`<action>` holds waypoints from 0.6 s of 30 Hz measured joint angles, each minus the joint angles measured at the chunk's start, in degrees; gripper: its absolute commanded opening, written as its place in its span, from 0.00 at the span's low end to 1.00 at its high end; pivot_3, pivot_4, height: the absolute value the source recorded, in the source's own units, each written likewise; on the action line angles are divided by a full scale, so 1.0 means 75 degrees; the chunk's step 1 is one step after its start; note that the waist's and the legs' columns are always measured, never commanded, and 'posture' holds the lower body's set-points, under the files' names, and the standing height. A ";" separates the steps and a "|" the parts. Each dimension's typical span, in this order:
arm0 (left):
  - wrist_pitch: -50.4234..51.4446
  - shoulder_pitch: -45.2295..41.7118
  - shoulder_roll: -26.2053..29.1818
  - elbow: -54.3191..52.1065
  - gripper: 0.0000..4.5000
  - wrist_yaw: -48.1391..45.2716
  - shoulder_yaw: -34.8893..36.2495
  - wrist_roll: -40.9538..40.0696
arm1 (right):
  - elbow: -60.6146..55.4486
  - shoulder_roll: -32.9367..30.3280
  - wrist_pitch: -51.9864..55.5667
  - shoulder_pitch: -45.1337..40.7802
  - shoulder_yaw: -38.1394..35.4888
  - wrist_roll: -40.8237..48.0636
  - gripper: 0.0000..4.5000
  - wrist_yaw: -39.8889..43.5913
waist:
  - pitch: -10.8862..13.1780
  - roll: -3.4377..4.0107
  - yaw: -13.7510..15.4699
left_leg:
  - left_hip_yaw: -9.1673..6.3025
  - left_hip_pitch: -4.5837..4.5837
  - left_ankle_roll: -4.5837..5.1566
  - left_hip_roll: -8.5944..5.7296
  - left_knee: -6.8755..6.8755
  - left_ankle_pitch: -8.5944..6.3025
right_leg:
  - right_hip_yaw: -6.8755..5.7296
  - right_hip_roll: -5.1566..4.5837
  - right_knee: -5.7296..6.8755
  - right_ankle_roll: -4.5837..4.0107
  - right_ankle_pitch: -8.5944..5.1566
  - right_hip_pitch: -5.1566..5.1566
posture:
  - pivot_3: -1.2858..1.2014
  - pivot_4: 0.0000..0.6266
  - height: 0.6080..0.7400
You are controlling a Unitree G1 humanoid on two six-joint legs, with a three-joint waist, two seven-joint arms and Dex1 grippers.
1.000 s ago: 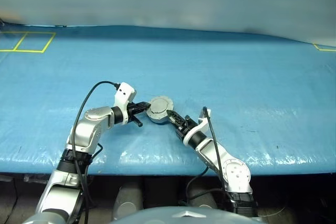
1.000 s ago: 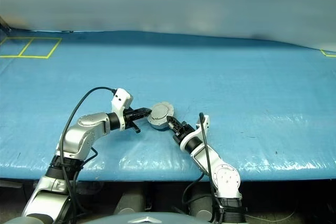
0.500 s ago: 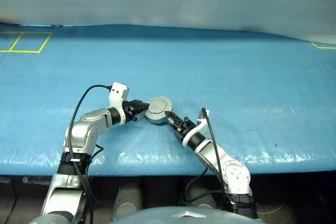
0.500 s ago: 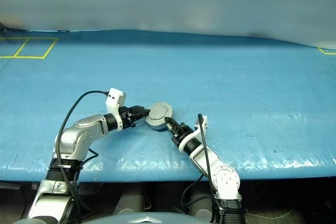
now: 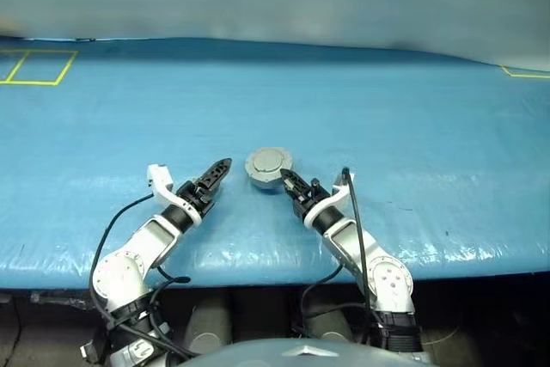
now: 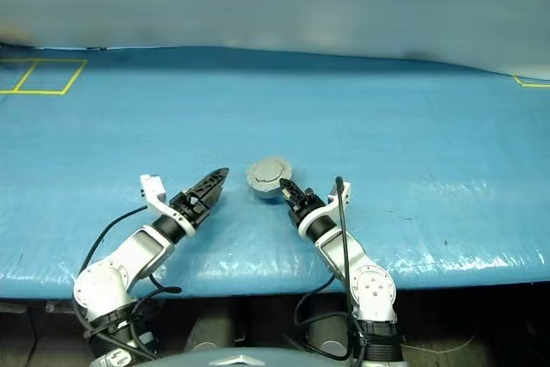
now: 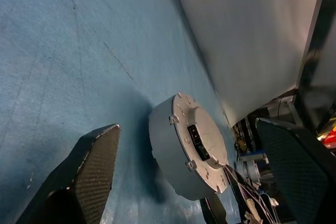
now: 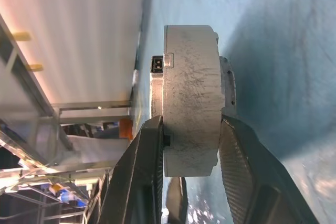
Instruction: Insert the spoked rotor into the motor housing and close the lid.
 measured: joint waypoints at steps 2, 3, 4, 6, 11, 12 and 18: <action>-0.0038 0.0138 -0.0001 0.0007 1.00 0.0267 -0.0100 -0.0537 | -0.0157 0.0000 -0.0002 -0.0150 0.0010 0.0107 0.25 -0.0065 | 0.0000 0.0000 0.0002 | 0.0002 -0.0001 0.0000 -0.0002 -0.0004 0.0000 | 0.0003 0.0001 0.0000 0.0005 0.0004 -0.0001 | 0.52 0.24 1.00; -0.0125 0.0166 0.0003 0.0016 1.00 0.0352 -0.0176 -0.0830 | -0.0262 -0.0001 0.0007 -0.0219 0.0045 0.0165 0.25 -0.0122 | 0.0000 -0.0001 0.0012 | 0.0000 -0.0001 0.0000 -0.0003 -0.0005 0.0000 | 0.0002 0.0001 0.0000 0.0004 0.0005 0.0000 | 0.52 0.24 1.00; -0.0192 0.0175 0.0008 0.0025 1.00 0.0436 -0.0231 -0.1067 | -0.0328 -0.0001 0.0015 -0.0277 0.0095 0.0238 0.25 -0.0167 | 0.0000 -0.0001 0.0013 | 0.0001 -0.0001 0.0000 -0.0003 -0.0005 0.0000 | 0.0003 0.0002 0.0000 0.0002 0.0006 0.0000 | 0.52 0.24 1.00; -0.0337 0.0188 0.0024 0.0047 1.00 0.0629 -0.0435 -0.1480 | -0.0490 -0.0001 0.0036 -0.0348 0.0225 0.0336 0.25 -0.0254 | 0.0000 -0.0001 0.0011 | 0.0002 -0.0001 0.0001 -0.0003 -0.0005 0.0000 | 0.0004 0.0002 0.0000 -0.0005 0.0011 0.0001 | 0.52 0.24 1.00; -0.0680 0.0278 0.0063 0.0343 1.00 0.0900 -0.1071 -0.2210 | -0.0695 -0.0011 0.0078 -0.0388 0.0516 0.0498 0.25 -0.0524 | 0.0000 -0.0001 0.0006 | 0.0005 0.0000 0.0001 -0.0004 0.0001 0.0000 | 0.0006 0.0002 0.0001 -0.0009 0.0018 0.0001 | 0.52 0.24 1.00; -0.0804 0.0297 0.0069 0.0348 1.00 0.0891 -0.1197 -0.2372 | -0.0762 -0.0016 0.0081 -0.0360 0.0611 0.0554 0.25 -0.0570 | -0.0001 -0.0001 0.0005 | 0.0005 0.0001 0.0001 -0.0004 0.0000 0.0000 | 0.0007 0.0003 0.0001 -0.0010 0.0018 0.0001 | 0.52 0.24 1.00; -0.1390 0.0352 0.0082 0.0375 1.00 0.0919 -0.1647 -0.2887 | -0.0908 -0.0054 0.0122 -0.0232 0.1119 0.0734 0.25 -0.0652 | -0.0001 -0.0001 0.0005 | 0.0005 0.0001 0.0001 -0.0004 -0.0001 0.0000 | 0.0008 0.0004 0.0000 -0.0026 0.0026 0.0002 | 0.52 0.24 1.00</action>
